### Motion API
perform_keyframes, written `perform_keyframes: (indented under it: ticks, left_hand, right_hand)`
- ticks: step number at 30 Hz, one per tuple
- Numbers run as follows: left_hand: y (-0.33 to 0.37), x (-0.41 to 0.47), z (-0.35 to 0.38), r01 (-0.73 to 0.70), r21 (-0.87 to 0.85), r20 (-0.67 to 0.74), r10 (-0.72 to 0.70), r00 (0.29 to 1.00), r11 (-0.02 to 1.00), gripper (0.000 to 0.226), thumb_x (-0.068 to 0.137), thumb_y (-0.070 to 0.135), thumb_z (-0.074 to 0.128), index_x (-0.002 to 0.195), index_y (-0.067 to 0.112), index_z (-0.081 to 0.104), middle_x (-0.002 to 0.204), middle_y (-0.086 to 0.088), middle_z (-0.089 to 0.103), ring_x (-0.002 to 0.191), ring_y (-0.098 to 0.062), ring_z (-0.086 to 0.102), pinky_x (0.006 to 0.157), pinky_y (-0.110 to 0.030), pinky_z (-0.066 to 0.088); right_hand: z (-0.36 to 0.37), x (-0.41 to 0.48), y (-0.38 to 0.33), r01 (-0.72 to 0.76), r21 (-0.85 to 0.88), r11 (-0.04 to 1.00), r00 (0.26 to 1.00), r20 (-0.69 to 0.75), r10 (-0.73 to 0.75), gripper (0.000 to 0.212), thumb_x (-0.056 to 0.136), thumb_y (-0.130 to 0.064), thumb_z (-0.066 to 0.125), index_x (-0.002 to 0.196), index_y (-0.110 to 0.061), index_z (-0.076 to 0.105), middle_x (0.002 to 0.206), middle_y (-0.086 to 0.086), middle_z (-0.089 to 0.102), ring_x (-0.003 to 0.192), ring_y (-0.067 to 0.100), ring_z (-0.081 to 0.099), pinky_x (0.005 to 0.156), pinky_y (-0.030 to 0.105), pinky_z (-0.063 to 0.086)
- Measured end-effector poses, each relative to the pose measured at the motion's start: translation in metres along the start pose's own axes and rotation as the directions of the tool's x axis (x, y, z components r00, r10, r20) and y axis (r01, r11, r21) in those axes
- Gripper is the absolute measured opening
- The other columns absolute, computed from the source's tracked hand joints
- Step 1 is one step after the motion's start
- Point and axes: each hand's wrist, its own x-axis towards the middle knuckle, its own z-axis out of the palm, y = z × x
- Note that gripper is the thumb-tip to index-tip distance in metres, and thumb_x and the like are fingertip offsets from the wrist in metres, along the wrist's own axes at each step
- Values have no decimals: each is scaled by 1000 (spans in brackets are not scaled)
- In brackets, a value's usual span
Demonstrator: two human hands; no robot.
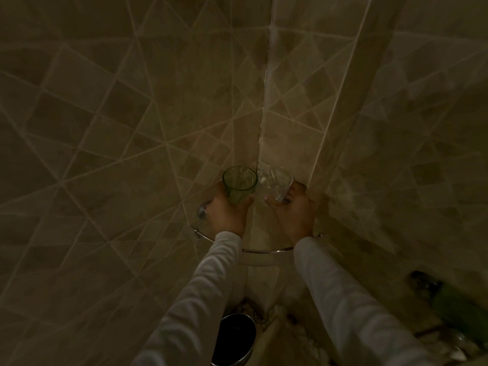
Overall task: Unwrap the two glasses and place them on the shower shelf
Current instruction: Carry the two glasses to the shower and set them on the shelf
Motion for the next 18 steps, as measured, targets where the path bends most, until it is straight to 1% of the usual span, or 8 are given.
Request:
perform_keyframes:
  ticks: [1, 3, 5, 7, 10, 12, 16, 18]
  left_hand:
    - [1, 0, 0, 7, 13, 3, -7, 1000, 1000, 77, 67, 53, 84, 129, 14, 57, 118, -8, 71, 108, -29, 66, 80, -27, 31]
    - [1, 0, -1, -2, 39, 13, 2, 1000, 999, 77, 69, 54, 83, 130, 15, 55, 119, -7, 70, 108, -28, 66, 78, -27, 31]
    - [1, 0, -1, -15, 28, 30, 15, 999, 1000, 78, 69, 51, 84, 131, 15, 54, 120, -7, 70, 110, -28, 65, 78, -27, 38]
    - [0, 0, -2, -9, -35, 50, 11, 999, 999, 78, 68, 47, 86, 131, 14, 54, 121, -8, 70, 110, -27, 66, 85, -30, 47]
    - [2, -2, -4, 6, -110, 74, 3, 997, 994, 78, 66, 43, 89, 129, 12, 56, 119, -8, 70, 107, -25, 67, 83, -28, 50]
    - [1, -1, -6, -5, -104, 102, 16, 995, 995, 75, 66, 42, 89, 126, 11, 58, 115, -8, 72, 104, -25, 68, 81, -28, 51]
    - [1, -4, -9, 31, -70, 122, -22, 992, 997, 77, 65, 45, 89, 124, 7, 59, 118, -13, 70, 107, -33, 66, 91, -46, 55]
    - [0, -8, -11, 53, -59, 90, -47, 995, 997, 83, 63, 49, 89, 127, 7, 57, 121, -13, 67, 110, -33, 64, 95, -45, 53]
  right_hand:
    - [1, 0, -1, -8, 7, 1000, 1000, 7, 8, 73, 72, -38, 91, 131, -12, 57, 123, 8, 70, 112, 26, 68, 97, 46, 57]
    - [1, -1, -3, -14, 12, 1000, 1000, 12, 14, 74, 73, -36, 90, 134, -13, 55, 126, 9, 68, 114, 27, 68, 97, 47, 56]
    - [0, -2, -4, -15, 3, 1000, 1000, 7, 15, 74, 73, -37, 89, 134, -13, 54, 124, 9, 69, 113, 27, 68, 96, 46, 57]
    - [-1, -4, -5, -12, -21, 1000, 1000, -1, 12, 73, 72, -38, 89, 131, -12, 55, 120, 9, 71, 109, 27, 70, 94, 46, 58]
    - [-4, -6, -7, 17, -58, 998, 1000, -14, -17, 68, 73, -38, 88, 128, -12, 58, 117, 8, 71, 104, 26, 71, 91, 43, 59]
    - [-7, -7, -9, 34, -67, 997, 999, -9, -34, 68, 73, -38, 88, 128, -11, 58, 118, 9, 71, 104, 26, 71, 91, 41, 58]
    - [-15, -8, -8, 41, -101, 994, 998, 61, -35, 68, 74, -38, 87, 127, -7, 58, 120, 11, 70, 109, 28, 68, 94, 38, 56]
    - [-21, -11, -7, 44, -93, 995, 998, 58, -39, 64, 73, -42, 87, 121, -9, 60, 111, 8, 73, 102, 25, 69, 88, 34, 56]
